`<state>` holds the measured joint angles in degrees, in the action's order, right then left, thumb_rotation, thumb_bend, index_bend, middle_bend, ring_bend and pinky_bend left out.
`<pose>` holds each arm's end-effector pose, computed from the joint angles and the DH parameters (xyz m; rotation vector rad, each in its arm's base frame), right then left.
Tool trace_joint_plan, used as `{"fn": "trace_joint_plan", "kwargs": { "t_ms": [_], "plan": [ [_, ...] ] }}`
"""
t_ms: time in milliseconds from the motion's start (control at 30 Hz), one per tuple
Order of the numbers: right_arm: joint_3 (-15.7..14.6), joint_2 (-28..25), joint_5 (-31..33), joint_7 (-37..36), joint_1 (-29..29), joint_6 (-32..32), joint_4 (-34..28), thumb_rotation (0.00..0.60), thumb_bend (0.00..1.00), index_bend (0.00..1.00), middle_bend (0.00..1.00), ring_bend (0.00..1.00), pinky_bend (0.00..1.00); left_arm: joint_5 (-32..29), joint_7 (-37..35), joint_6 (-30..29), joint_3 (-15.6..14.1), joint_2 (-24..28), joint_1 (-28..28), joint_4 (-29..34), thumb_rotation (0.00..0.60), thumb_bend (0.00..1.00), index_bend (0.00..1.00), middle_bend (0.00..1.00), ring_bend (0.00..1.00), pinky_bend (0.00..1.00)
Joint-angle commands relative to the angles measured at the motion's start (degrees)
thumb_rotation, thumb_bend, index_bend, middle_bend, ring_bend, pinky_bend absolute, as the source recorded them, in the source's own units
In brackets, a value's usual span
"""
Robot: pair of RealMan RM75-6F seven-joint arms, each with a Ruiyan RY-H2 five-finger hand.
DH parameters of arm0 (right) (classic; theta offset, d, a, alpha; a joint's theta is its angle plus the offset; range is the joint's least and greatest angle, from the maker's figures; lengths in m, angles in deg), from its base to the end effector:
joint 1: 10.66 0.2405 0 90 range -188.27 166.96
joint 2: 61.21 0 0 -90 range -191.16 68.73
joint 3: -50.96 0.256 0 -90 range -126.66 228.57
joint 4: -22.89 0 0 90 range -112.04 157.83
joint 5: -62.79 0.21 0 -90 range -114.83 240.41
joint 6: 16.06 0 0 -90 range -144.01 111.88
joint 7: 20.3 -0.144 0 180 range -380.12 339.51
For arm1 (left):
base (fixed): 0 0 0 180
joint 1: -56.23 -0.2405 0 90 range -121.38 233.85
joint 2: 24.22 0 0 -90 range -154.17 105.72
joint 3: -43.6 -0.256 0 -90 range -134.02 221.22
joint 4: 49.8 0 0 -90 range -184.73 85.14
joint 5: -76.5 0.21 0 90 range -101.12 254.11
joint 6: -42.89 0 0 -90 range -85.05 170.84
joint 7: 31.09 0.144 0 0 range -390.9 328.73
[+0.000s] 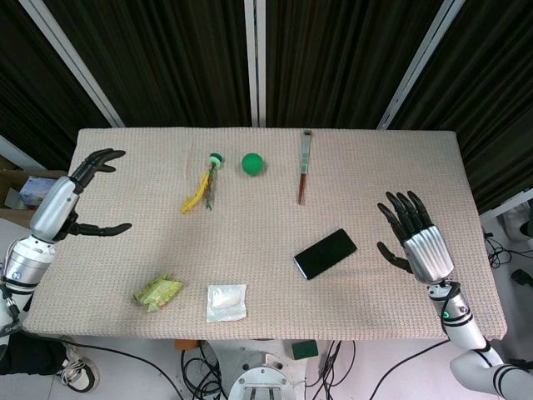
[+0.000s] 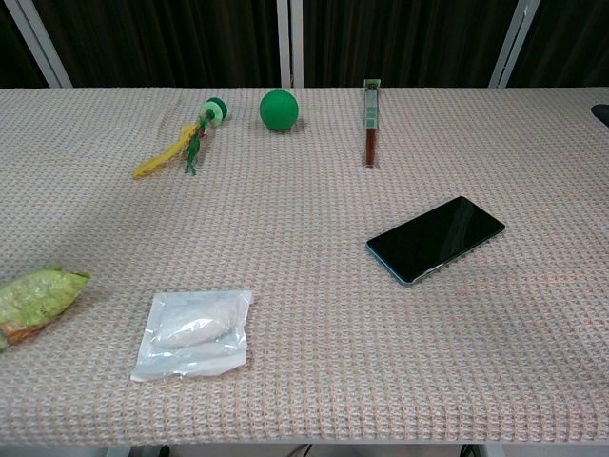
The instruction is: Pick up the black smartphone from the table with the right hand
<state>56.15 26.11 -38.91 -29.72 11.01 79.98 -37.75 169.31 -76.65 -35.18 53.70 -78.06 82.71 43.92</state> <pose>-0.2525 -0.2685 0.0853 1.6135 -0.4608 1.3989 -0.1995 0.3009 0.2084 -1.5523 -1.1745 -1.6687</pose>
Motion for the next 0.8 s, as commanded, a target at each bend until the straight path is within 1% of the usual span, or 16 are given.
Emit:
{"fn": "trace_joint_plan", "kwargs": {
  "t_ms": [33,100,167,267,400,500,567,800],
  "plan": [
    [-2.2,-1.5,-1.3,2.2,0.2,-2.2,-1.7,0.600,0.32,0.00,0.00,0.00,0.00,0.0,0.4,-0.1,-0.3,-0.1,-0.1,-0.2,0.568,0.00,0.10,0.12,0.07,0.24],
    [-4.2,-3.8,-2.2,4.8,0.7,-5.7,-3.9,0.600,0.31,0.00,0.00,0.00,0.00,0.0,0.5,-0.1,-0.5,-0.1,-0.1,-0.2,0.568,0.00,0.10,0.12,0.07,0.24],
    [-6.1,-7.8,-2.7,10.8,1.8,-11.5,-8.2,0.600,0.31,0.00,0.00,0.00,0.00,0.0,0.7,0.1,-0.7,-0.1,0.0,-0.3,0.571,0.00,0.10,0.12,0.07,0.24],
    [-7.2,-13.4,-1.8,21.6,3.7,-20.0,-17.1,0.600,0.30,0.00,0.00,0.00,0.00,-0.1,2.0,0.4,-1.0,-0.3,0.0,-0.3,0.567,0.00,0.10,0.12,0.07,0.24],
    [-7.3,-17.4,1.5,32.2,5.7,-29.5,-26.3,0.600,0.31,0.00,0.00,0.00,0.00,-0.4,4.1,-0.3,-1.2,-1.6,-0.3,-0.6,0.572,0.00,0.10,0.12,0.07,0.24],
    [-7.1,-16.9,4.4,35.3,6.4,-33.8,-29.0,0.600,0.31,0.00,0.00,0.00,0.00,-0.3,4.3,-0.1,-1.6,-2.3,-0.3,-1.2,0.570,0.00,0.10,0.12,0.07,0.24],
    [-6.9,-15.1,5.7,36.3,6.7,-35.3,-29.3,0.600,0.31,0.00,0.00,0.00,0.00,-0.4,4.7,0.3,-1.9,-2.6,-0.2,-1.6,0.570,0.00,0.10,0.12,0.07,0.24],
    [-6.2,-7.5,6.7,38.1,7.1,-35.7,-23.1,0.600,0.32,0.00,0.01,0.00,0.00,-0.1,6.1,0.7,-2.5,-2.6,-0.1,-1.6,0.569,0.00,0.10,0.12,0.07,0.23]
  ]
}}
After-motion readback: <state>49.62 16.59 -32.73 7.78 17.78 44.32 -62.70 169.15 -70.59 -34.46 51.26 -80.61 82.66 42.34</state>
